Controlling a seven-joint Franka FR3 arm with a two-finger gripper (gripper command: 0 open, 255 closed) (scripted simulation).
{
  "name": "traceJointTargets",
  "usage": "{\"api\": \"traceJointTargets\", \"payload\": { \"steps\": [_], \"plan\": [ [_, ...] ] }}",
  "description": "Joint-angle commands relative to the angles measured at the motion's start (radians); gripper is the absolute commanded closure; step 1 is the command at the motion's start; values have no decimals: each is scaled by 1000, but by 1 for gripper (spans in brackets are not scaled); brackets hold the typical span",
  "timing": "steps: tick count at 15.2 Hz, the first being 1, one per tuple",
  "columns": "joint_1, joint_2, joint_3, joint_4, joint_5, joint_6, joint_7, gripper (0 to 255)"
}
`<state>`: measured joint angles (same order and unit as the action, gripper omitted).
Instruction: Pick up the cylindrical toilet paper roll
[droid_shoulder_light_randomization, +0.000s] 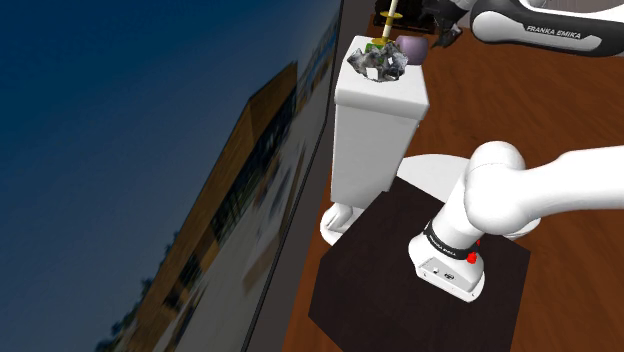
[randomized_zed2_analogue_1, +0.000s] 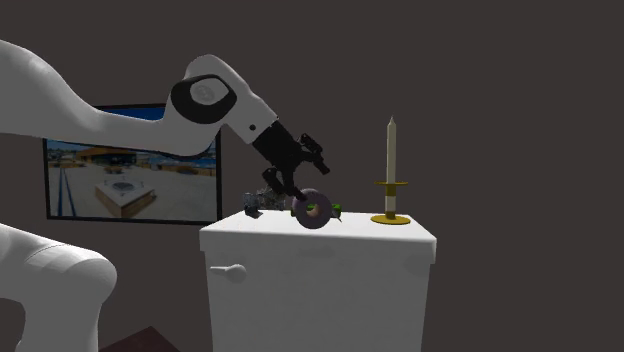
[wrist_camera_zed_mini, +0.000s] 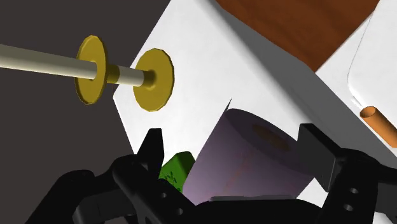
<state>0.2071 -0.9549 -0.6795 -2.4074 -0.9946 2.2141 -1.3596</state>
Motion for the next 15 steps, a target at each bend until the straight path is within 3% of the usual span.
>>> {"api": "traceJointTargets", "payload": {
  "steps": [1, 5, 6, 15],
  "plan": [
    [-10, -1, -8, -26, -19, 23, 21, 0],
    [-19, -2, -24, -56, -41, 51, 36, 0],
    [-20, -3, -25, -57, -42, 51, 36, 255],
    [-20, -2, -24, -56, -41, 51, 36, 255]
  ]
}}
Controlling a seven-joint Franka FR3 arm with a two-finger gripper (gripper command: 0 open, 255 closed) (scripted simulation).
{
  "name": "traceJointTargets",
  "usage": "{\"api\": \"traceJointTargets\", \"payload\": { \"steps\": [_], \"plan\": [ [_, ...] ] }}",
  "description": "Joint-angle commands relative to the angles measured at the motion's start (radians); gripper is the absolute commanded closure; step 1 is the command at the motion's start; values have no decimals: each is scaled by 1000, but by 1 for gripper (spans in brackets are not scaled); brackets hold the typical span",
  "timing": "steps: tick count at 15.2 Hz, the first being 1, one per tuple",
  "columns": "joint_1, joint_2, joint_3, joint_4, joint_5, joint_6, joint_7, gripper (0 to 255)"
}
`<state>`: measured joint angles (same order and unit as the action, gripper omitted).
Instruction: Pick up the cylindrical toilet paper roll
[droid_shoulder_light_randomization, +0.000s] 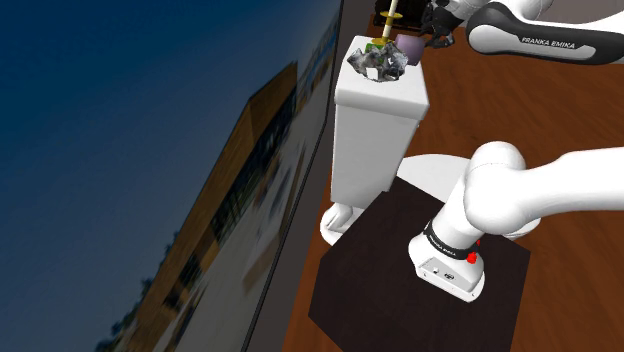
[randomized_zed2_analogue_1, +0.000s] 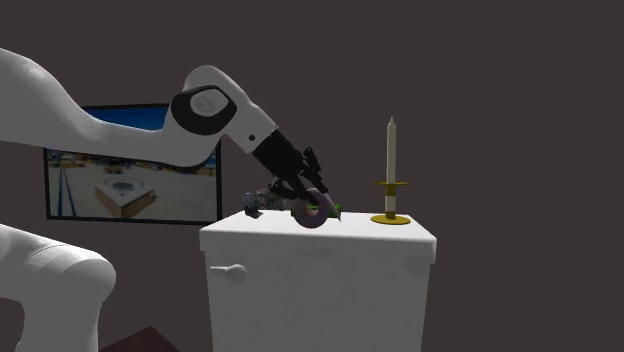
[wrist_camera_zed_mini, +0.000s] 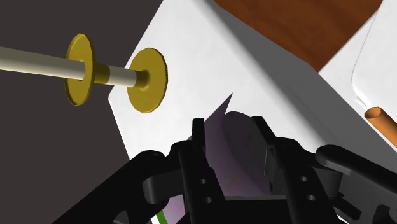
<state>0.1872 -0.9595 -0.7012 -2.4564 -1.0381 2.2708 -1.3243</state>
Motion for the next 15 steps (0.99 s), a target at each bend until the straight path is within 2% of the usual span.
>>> {"api": "traceJointTargets", "payload": {
  "steps": [1, 7, 8, 9, 10, 15],
  "plan": [
    [3, 3, 4, 5, 12, -16, -5, 255],
    [19, 9, 28, 55, 46, -57, -28, 255],
    [19, 9, 28, 55, 46, -57, -28, 0],
    [-115, 37, 146, -46, -134, 49, 250, 0],
    [-249, 82, 279, -106, -280, 107, 511, 0],
    [-257, 87, 256, -155, -348, 139, 577, 0]
  ]
}}
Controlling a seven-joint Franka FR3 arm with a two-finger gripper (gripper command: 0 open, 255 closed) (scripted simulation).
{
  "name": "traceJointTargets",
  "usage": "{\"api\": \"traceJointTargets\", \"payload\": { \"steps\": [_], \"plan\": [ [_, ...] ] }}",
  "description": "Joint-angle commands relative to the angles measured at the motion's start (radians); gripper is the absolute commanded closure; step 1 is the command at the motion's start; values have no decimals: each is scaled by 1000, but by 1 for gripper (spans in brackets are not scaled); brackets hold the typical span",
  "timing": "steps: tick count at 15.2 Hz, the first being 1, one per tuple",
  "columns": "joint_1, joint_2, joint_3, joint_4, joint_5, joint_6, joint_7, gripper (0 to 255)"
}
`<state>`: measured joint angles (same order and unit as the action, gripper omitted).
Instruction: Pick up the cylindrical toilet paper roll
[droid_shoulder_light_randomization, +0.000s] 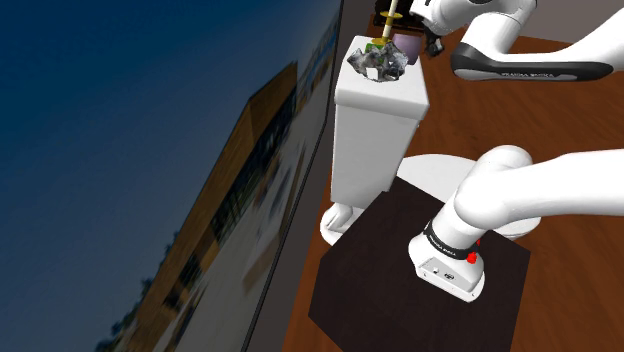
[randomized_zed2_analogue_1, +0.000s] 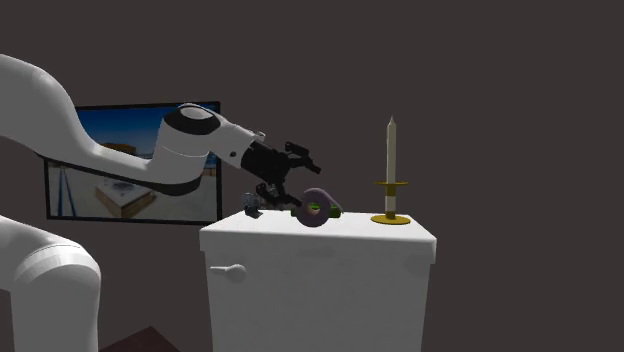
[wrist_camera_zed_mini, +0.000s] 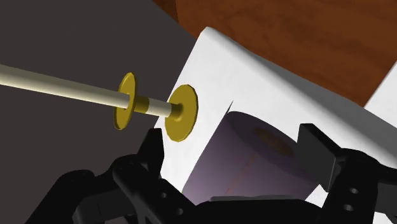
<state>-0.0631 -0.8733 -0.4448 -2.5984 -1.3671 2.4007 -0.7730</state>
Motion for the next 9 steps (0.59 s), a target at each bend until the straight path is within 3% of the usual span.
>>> {"api": "traceJointTargets", "payload": {
  "steps": [1, 4, 5, 9],
  "plan": [
    [-11, 4, -4, -22, -33, 17, 39, 0],
    [-16, 8, -9, -36, -55, 29, 61, 0],
    [-17, 9, -12, -35, -57, 31, 61, 255],
    [-16, 11, -11, -34, -56, 31, 62, 255]
  ]
}}
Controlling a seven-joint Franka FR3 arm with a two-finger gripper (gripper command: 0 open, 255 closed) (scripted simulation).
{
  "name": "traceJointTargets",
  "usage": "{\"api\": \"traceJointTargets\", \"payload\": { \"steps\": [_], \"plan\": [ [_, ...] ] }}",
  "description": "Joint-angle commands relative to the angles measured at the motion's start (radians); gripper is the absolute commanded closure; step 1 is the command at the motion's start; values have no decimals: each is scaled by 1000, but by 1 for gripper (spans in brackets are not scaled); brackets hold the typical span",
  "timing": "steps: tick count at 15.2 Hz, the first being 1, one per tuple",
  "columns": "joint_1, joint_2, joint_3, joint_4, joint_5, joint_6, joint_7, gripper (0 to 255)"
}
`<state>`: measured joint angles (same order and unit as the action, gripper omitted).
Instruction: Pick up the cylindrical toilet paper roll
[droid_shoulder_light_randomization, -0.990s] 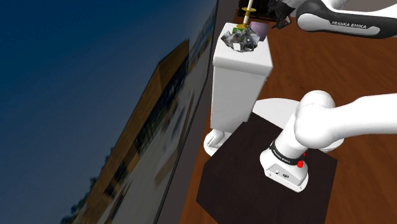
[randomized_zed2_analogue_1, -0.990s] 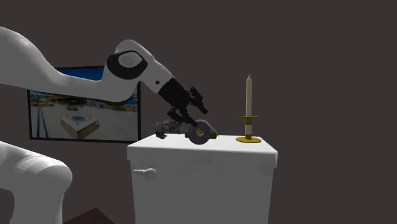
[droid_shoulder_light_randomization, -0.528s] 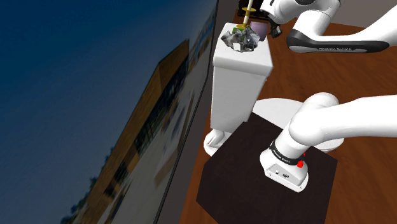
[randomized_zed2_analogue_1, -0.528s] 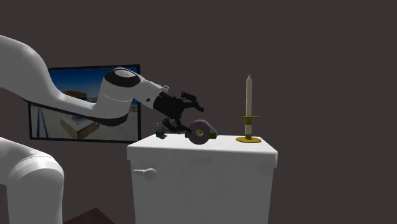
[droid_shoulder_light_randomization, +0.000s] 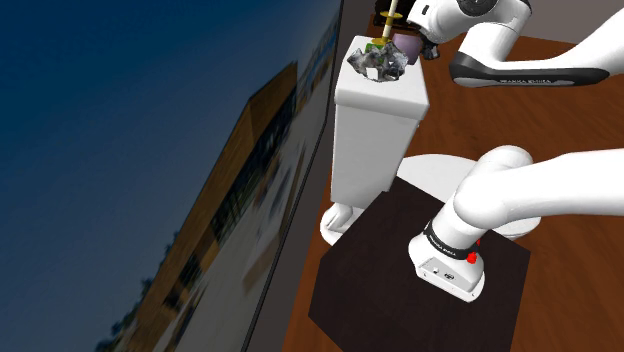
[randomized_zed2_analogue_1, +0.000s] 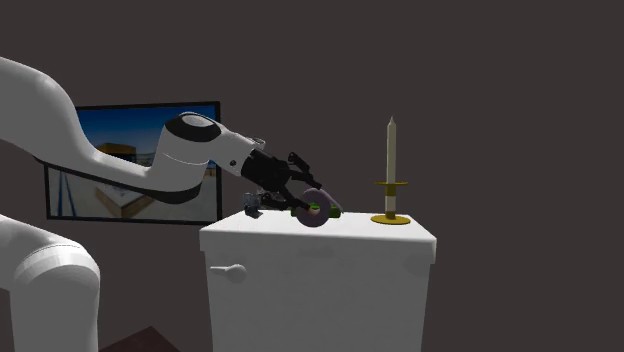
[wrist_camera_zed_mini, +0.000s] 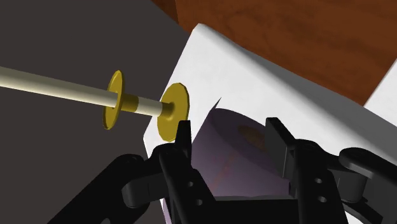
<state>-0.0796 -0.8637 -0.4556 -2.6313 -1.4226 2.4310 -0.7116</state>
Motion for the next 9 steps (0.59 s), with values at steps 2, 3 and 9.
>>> {"api": "traceJointTargets", "payload": {
  "steps": [2, 3, 9],
  "plan": [
    [1, 1, 0, -1, 0, 0, 0, 255],
    [1, 1, 0, -1, 0, 0, 0, 255],
    [15, -12, 16, 34, 55, -32, -54, 255]
  ]
}}
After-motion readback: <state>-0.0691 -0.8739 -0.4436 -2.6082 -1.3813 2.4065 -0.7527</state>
